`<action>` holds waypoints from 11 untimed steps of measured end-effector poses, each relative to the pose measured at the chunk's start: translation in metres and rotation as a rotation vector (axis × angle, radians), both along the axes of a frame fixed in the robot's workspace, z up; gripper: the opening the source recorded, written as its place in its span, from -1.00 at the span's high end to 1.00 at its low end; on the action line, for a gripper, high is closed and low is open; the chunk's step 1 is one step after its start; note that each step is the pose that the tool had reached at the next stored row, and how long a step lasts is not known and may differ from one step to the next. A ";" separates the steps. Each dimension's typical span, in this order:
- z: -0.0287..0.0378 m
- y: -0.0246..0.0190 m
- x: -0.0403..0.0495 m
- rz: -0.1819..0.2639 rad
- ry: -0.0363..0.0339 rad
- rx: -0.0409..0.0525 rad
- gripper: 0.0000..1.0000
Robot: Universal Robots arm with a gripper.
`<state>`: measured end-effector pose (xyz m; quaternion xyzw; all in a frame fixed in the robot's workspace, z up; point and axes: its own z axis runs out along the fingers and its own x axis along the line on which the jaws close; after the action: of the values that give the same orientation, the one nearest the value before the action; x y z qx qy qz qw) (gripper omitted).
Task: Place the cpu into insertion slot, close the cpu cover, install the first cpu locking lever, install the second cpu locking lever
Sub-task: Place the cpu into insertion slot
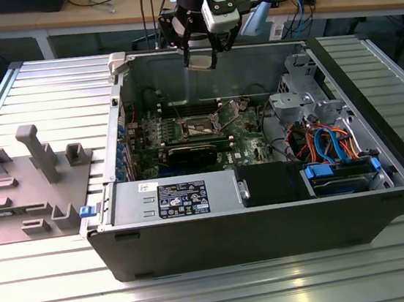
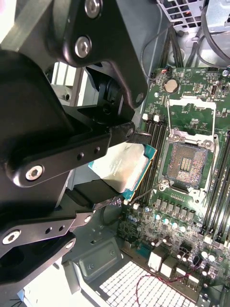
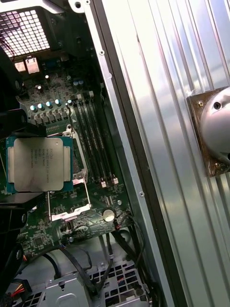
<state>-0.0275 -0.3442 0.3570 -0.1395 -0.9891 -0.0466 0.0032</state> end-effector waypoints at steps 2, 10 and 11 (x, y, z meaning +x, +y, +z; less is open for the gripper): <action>0.0000 0.0000 0.0000 -0.001 0.0000 0.0000 -0.08; 0.0000 0.0000 0.0000 -0.006 0.0000 0.0000 -0.08; 0.0000 0.0000 0.0000 -0.007 0.0000 0.0000 -0.08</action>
<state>-0.0275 -0.3442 0.3570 -0.1428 -0.9886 -0.0466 0.0031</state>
